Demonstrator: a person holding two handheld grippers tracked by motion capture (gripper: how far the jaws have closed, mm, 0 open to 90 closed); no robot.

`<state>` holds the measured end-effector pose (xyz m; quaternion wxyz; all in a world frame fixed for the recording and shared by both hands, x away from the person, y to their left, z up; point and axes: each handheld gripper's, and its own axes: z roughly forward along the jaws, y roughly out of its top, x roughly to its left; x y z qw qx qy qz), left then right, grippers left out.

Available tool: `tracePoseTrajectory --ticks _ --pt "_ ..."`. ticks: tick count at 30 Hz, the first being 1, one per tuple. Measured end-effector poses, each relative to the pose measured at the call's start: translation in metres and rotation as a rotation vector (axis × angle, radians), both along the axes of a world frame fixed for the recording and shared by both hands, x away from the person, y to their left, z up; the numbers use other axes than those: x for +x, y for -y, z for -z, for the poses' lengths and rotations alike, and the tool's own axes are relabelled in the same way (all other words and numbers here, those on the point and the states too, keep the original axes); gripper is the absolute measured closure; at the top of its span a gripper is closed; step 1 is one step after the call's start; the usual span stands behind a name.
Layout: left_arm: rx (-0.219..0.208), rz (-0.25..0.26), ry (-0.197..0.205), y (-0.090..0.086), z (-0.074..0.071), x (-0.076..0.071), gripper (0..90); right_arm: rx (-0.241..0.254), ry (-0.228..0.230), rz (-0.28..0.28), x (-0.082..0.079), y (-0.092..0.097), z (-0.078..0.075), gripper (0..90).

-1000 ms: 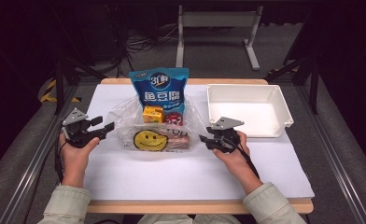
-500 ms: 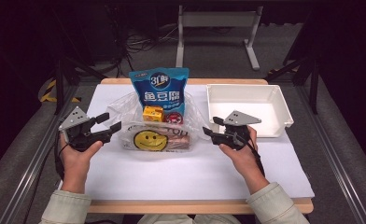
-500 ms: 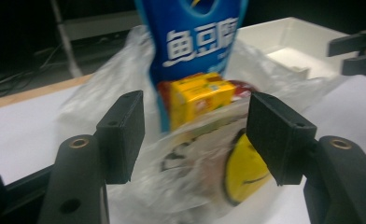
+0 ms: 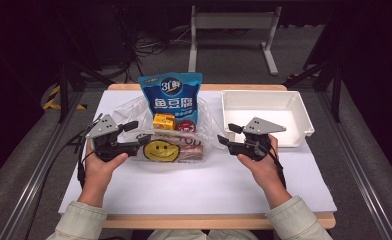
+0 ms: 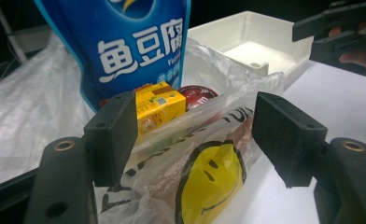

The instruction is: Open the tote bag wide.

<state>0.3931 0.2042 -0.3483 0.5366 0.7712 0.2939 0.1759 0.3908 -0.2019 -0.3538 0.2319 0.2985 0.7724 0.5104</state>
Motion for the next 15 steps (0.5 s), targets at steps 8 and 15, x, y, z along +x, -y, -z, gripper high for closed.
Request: tracePoseTrajectory --ticks 8,15 --pt "-0.047 0.012 -0.042 -0.007 0.003 0.010 30.3 0.015 -0.023 -0.067 0.008 -0.012 -0.003 42.9" --pt "-0.063 0.005 -0.050 -0.014 -0.003 0.008 30.9 -0.017 -0.089 -0.152 0.025 -0.031 -0.008 42.5"
